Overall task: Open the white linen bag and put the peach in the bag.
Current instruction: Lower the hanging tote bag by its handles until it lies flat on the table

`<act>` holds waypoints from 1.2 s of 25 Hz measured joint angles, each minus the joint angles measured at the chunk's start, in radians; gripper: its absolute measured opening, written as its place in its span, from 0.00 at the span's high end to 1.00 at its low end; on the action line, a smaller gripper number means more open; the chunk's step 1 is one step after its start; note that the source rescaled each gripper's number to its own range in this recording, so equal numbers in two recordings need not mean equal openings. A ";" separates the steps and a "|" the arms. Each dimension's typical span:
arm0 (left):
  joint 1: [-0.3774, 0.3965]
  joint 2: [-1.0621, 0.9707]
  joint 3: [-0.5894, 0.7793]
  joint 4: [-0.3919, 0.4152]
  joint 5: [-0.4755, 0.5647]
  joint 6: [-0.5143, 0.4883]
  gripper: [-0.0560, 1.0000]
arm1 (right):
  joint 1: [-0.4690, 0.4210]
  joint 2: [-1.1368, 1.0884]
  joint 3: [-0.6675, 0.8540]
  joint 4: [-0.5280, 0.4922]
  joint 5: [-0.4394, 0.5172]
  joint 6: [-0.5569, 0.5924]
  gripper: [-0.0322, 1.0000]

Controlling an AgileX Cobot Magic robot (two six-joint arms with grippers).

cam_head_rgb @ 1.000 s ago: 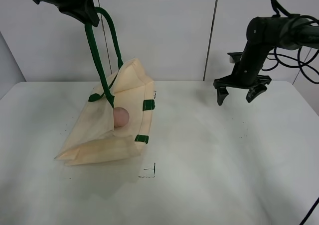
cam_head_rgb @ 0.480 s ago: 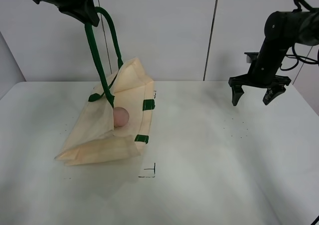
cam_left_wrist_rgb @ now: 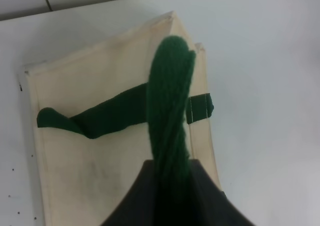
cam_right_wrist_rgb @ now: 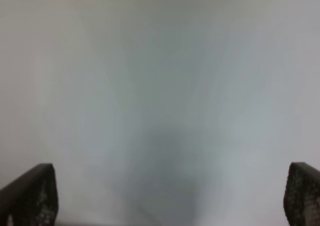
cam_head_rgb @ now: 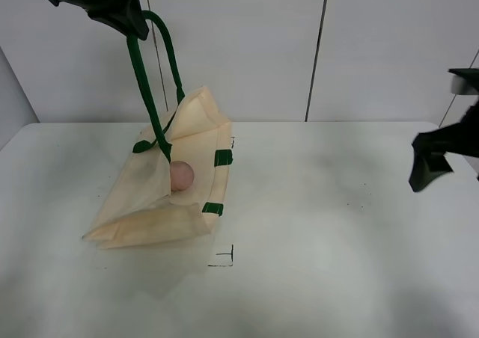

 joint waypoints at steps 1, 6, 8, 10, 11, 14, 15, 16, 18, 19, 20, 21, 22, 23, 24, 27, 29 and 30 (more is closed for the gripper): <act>0.000 0.000 0.000 0.000 0.000 0.000 0.95 | 0.000 -0.089 0.062 0.000 0.001 0.000 0.00; 0.000 0.000 0.000 0.000 0.000 0.000 0.95 | 0.000 -0.429 0.329 -0.003 -0.044 0.000 0.00; 0.000 0.000 0.000 0.000 0.000 0.000 0.95 | 0.000 -0.577 0.419 -0.004 -0.088 0.000 0.00; 0.000 0.000 0.000 0.000 0.000 0.000 0.95 | 0.000 -0.716 0.507 -0.006 -0.128 0.000 0.00; 0.000 0.000 0.000 0.000 0.000 0.000 0.95 | 0.000 -0.790 0.539 -0.006 -0.147 0.000 0.00; 0.000 0.000 0.000 0.000 0.000 0.000 0.95 | 0.000 -0.978 0.595 -0.009 -0.164 0.001 0.00; 0.000 0.000 0.000 0.000 0.000 0.000 0.95 | 0.000 -1.034 0.597 -0.010 -0.176 0.001 0.00; 0.000 0.000 0.000 0.000 0.000 0.000 0.95 | 0.000 -1.077 0.598 -0.012 -0.180 0.001 0.00; 0.000 0.001 0.000 0.000 0.000 0.000 0.95 | 0.000 -1.165 0.598 -0.015 -0.181 0.002 0.00; 0.000 0.004 0.000 0.000 0.000 0.000 0.95 | 0.000 -1.198 0.598 -0.015 -0.181 0.003 0.00; 0.000 0.010 0.000 0.000 0.000 0.000 0.95 | 0.000 -1.236 0.598 -0.015 -0.181 0.003 0.00; 0.000 0.018 0.000 0.000 0.000 0.000 0.95 | 0.000 -1.271 0.599 -0.015 -0.181 0.003 0.00; 0.000 0.033 0.000 -0.001 0.000 0.000 0.95 | 0.000 -1.303 0.599 -0.015 -0.181 0.003 0.00; 0.000 0.052 0.000 -0.004 -0.001 0.000 0.95 | 0.000 -1.327 0.599 -0.015 -0.181 0.003 0.00; 0.000 0.070 0.000 -0.004 -0.001 0.000 0.95 | 0.000 -1.345 0.599 -0.015 -0.180 0.003 0.00; 0.000 0.142 0.000 -0.004 -0.002 0.000 0.95 | 0.000 -1.355 0.599 -0.015 -0.180 0.003 0.00; 0.000 0.187 0.000 -0.004 -0.003 0.000 0.95 | 0.000 -1.355 0.599 -0.015 -0.180 0.003 0.00; 0.000 0.212 0.000 -0.004 -0.004 0.000 0.95 | 0.000 -1.355 0.599 -0.015 -0.180 0.003 0.00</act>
